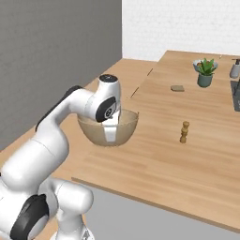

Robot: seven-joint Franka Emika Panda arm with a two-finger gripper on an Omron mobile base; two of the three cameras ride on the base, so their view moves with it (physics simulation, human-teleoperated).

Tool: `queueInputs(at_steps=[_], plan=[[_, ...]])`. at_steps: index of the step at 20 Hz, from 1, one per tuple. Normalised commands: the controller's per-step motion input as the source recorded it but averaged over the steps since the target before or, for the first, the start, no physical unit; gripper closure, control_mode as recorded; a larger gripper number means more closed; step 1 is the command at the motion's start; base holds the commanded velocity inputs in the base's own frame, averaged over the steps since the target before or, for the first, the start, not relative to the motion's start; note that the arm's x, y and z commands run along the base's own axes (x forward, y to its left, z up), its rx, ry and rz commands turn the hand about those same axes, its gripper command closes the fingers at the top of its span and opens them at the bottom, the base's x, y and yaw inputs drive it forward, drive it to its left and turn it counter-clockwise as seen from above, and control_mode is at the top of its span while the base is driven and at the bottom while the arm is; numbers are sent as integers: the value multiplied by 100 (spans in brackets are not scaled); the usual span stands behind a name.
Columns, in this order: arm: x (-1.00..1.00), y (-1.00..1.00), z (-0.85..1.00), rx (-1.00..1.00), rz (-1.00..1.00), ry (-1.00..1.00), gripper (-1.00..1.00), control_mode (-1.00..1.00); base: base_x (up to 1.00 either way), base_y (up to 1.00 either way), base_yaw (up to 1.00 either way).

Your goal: Open the cabinet, pick up the bread from the cabinet and place it in the basket. Then move the basket to the dining counter.

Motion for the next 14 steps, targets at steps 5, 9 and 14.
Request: queueInputs(at_steps=[5, 9, 14], plan=[[100, -81, -26, 0, -3, 0, 100, -100, 0, 0, 0], [100, -24, -85, 0, 0, 0, 100, -100, 0, 0, 0], [89, 0, -81, 0, 0, 0, 100, -100, 0, 0, 0]])
